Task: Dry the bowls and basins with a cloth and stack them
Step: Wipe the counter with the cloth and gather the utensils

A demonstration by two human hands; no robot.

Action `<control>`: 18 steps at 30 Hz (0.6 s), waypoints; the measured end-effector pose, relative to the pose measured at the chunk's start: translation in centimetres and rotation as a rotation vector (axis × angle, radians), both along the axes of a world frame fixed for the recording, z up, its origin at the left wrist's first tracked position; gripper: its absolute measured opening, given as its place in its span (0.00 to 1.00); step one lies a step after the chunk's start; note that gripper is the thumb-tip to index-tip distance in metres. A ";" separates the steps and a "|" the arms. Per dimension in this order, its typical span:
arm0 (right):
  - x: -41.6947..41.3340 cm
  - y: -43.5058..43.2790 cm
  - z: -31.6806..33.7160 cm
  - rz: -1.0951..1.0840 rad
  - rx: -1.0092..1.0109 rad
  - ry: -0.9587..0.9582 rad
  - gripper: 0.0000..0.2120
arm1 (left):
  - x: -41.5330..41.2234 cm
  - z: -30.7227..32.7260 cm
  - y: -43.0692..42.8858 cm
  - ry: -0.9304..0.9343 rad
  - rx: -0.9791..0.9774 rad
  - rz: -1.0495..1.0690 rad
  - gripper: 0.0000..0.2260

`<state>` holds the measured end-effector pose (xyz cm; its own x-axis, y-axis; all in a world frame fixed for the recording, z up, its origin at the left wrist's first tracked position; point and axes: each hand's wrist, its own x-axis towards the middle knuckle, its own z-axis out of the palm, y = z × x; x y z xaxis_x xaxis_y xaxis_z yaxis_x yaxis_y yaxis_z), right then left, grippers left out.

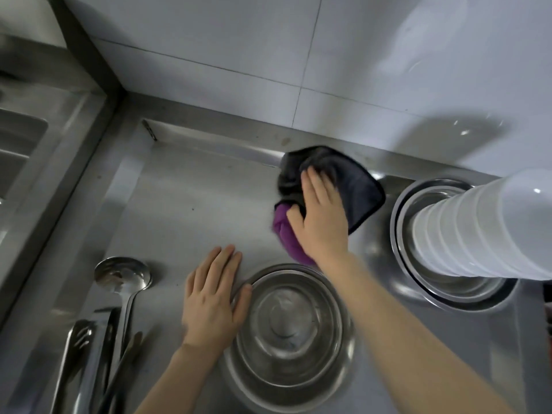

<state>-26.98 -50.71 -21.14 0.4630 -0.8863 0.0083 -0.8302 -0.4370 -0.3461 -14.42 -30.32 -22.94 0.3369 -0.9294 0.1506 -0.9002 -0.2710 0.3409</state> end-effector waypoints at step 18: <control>6.8 1.1 0.2 0.183 0.033 0.075 0.36 | -0.1 0.0 0.0 0.123 -0.086 0.026 0.26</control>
<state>-20.16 -49.57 -20.96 0.6143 -0.7868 -0.0598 -0.7622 -0.5721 -0.3028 -14.53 -30.27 -22.93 0.3817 -0.9055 0.1855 -0.8433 -0.2589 0.4710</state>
